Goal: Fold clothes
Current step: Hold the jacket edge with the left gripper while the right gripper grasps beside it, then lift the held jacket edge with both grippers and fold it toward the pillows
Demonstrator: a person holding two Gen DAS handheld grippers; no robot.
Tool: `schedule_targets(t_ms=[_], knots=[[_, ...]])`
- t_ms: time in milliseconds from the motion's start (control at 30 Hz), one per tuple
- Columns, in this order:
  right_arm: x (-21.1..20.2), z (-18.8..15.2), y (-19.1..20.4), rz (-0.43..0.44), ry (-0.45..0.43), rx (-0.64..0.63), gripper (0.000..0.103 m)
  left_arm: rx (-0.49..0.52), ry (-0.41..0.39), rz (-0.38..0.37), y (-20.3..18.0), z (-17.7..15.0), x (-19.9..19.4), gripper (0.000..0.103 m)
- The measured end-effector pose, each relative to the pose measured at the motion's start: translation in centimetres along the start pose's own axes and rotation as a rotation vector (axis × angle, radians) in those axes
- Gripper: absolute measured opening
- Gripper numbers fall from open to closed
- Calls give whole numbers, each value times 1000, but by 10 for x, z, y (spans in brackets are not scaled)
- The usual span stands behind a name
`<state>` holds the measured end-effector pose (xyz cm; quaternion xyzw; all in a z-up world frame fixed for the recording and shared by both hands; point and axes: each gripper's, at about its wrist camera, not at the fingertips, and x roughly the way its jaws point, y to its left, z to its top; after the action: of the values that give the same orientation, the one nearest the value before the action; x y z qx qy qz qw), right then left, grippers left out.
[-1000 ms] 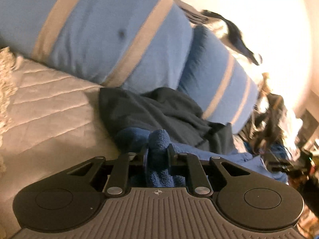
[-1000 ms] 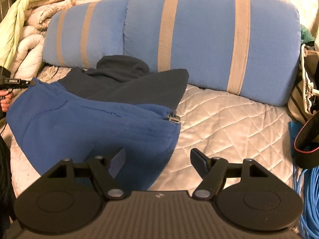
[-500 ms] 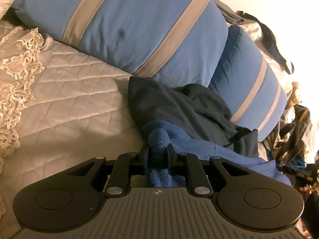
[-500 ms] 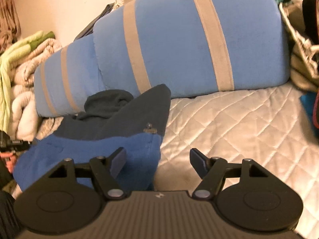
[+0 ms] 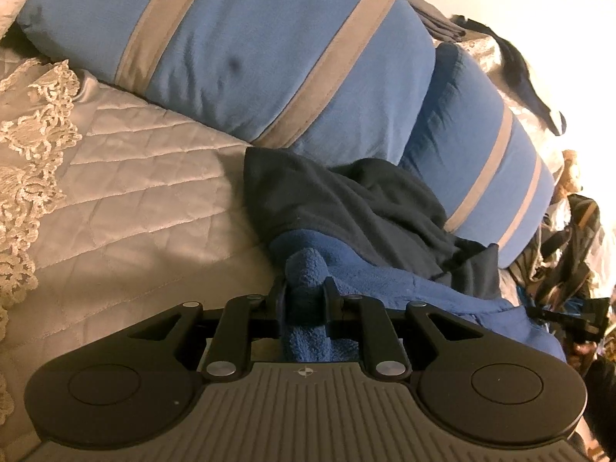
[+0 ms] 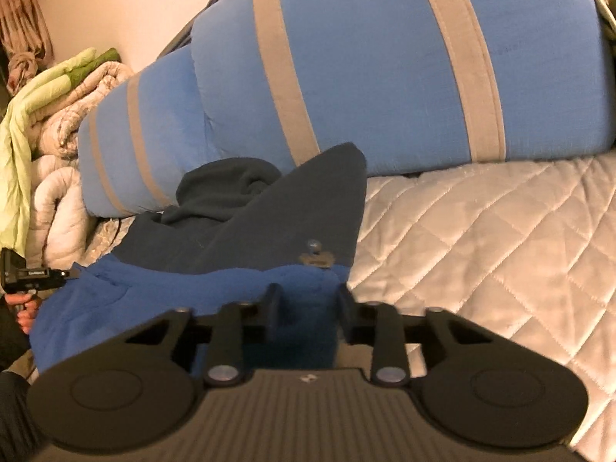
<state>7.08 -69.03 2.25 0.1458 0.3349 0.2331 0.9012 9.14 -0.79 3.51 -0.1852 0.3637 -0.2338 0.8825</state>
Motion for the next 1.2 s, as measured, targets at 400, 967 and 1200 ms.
schedule_targets(t_ms=[400,967,1200], knots=[[-8,-3,-31,47,-41,258,16,-68,47,-83,12,5,18,50],[-37,24,-1,27,-124,197,14,4,-135,-34,-26,32,-15,14],[-45,41,14,-20,-150,140,14,93,-166,18,-52,49,-22,14]])
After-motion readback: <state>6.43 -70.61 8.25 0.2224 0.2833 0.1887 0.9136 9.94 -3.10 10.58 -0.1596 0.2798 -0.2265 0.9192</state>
